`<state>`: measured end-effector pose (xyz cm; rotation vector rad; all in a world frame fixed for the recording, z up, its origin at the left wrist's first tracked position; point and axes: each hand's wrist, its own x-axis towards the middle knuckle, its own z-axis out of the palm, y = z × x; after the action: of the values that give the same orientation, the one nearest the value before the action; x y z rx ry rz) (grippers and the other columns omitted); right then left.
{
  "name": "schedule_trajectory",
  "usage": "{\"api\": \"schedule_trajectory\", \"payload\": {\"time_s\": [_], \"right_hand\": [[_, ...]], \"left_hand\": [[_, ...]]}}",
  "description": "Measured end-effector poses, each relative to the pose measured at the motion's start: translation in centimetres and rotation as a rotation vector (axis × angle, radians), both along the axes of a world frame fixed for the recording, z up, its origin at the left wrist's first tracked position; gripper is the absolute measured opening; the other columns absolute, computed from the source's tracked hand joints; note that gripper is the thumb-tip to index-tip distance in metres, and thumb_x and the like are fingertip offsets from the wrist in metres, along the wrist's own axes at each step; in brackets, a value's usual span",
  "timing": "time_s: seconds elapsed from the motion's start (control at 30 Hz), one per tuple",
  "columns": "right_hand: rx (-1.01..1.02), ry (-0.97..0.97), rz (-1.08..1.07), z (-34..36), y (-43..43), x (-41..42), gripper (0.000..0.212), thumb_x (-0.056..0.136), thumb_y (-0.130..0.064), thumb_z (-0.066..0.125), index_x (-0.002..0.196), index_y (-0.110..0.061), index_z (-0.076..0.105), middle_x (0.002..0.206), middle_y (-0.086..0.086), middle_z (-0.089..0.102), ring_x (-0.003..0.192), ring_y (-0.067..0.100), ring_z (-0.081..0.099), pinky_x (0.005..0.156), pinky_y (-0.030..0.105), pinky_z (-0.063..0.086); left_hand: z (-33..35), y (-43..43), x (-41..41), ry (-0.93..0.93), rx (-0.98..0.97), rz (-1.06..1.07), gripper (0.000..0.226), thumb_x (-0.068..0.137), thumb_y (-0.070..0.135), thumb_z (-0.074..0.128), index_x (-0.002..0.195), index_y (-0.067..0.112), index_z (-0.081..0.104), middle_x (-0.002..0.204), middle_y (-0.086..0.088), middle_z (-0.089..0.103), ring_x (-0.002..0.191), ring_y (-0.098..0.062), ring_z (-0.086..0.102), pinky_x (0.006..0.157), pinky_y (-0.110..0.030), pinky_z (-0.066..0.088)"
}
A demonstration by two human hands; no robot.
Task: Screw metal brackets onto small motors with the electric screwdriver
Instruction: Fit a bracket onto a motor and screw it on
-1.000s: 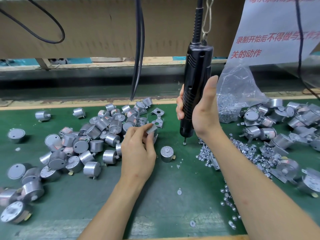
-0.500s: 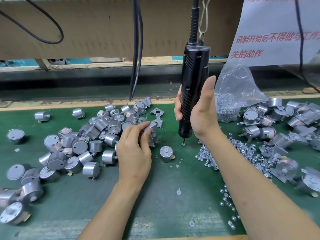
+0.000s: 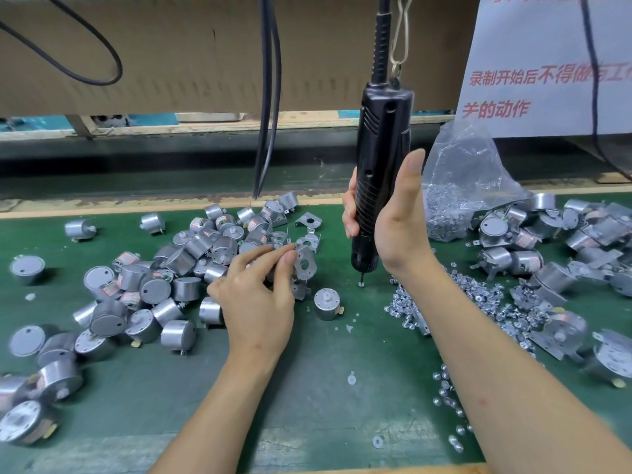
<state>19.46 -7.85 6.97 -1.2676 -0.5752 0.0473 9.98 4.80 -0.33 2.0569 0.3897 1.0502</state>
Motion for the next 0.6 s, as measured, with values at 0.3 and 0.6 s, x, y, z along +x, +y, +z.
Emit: {"api": "schedule_trajectory", "payload": {"time_s": [0.3, 0.6], "right_hand": [[-0.012, 0.001, 0.011, -0.02, -0.12, -0.01, 0.077, 0.063, -0.102, 0.032, 0.064, -0.029, 0.058, 0.059, 0.001, 0.052, 0.047, 0.023, 0.046, 0.055, 0.034, 0.040], [-0.002, 0.001, -0.001, 0.02, -0.13, -0.09, 0.075, 0.065, -0.100, 0.033, 0.065, -0.030, 0.058, 0.060, 0.004, 0.052, 0.047, 0.023, 0.046, 0.054, 0.034, 0.040]], "left_hand": [[0.45, -0.05, -0.49, -0.225, -0.078, -0.016, 0.006, 0.098, 0.025, 0.058, 0.096, 0.023, 0.063, 0.083, 0.016, 0.064, 0.073, -0.001, 0.060, 0.064, -0.008, 0.042], [0.89, 0.05, -0.48, -0.166, -0.211, -0.135, 0.015, 0.099, 0.027, 0.055, 0.085, 0.031, 0.053, 0.086, 0.008, 0.057, 0.064, -0.007, 0.053, 0.060, -0.014, 0.039]]}}
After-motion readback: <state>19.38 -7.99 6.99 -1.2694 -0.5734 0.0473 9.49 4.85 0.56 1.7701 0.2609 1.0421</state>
